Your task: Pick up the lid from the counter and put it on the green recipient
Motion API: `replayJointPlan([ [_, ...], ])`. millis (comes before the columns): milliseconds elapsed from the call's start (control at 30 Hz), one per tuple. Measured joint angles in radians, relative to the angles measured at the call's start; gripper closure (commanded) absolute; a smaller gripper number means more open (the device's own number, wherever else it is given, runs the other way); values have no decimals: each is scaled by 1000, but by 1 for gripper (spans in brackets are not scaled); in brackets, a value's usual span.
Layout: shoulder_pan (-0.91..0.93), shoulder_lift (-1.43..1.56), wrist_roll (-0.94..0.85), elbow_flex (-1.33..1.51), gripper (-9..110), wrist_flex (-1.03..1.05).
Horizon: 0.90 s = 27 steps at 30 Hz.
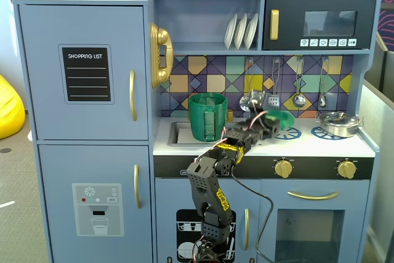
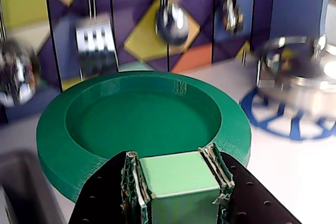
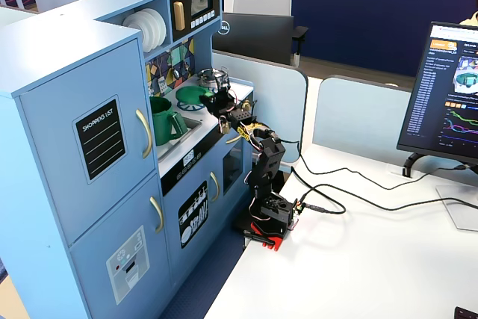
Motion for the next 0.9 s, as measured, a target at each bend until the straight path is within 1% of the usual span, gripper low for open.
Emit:
replayJointPlan([
  [167, -49, 2, 6, -219, 102, 195],
  [300, -146, 11, 6, -379, 102, 337],
  [467, -272, 21, 6, -512, 102, 451],
  [667, -394, 35, -37, -546, 102, 520],
  [900, -460, 35, -80, -546, 102, 520],
])
